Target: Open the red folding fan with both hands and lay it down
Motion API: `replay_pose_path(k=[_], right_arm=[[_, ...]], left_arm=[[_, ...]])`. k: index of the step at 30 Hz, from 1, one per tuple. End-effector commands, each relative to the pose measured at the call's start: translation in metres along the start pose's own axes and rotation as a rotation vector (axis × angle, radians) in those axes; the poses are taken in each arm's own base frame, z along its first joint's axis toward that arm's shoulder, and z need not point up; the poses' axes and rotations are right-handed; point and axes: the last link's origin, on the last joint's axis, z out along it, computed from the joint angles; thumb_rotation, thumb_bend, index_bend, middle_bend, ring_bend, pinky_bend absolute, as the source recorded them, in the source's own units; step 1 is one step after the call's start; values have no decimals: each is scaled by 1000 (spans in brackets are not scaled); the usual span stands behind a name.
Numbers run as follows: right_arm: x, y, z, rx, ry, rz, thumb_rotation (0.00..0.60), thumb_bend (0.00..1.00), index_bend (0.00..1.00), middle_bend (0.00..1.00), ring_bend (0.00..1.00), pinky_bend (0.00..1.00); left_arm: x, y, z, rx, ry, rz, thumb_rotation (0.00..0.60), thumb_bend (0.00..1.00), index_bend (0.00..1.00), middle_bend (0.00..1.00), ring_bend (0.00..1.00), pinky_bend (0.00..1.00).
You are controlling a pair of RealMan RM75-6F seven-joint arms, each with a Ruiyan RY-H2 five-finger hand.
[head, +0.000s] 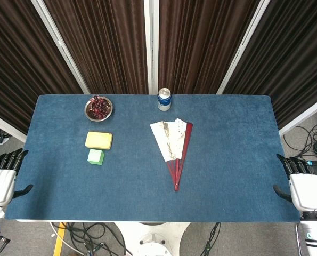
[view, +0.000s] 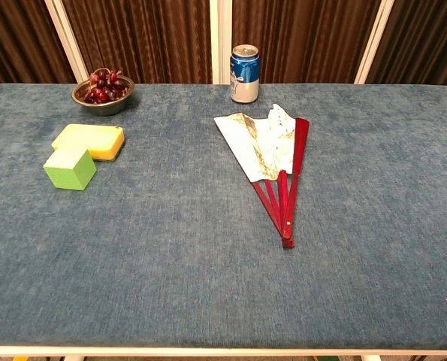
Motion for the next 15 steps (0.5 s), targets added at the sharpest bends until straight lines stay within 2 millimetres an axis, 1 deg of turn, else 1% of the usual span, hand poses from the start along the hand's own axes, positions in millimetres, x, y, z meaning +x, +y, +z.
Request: replay_pose_path(k=[1, 11, 15], right_arm=[[0, -1, 1, 5, 2, 0, 600, 80, 148, 248, 150, 183], [3, -2, -3, 18, 13, 10, 600, 80, 148, 247, 151, 183], [3, -7, -2, 49, -3, 21, 600, 80, 148, 247, 150, 182]], left_arm=[[0, 0, 0, 5, 10, 0, 600, 187, 162, 195, 147, 132], [0, 1, -4, 0, 16, -8, 600, 187, 163, 195, 148, 132], [1, 1, -5, -7, 11, -11, 600, 187, 162, 195, 147, 131]])
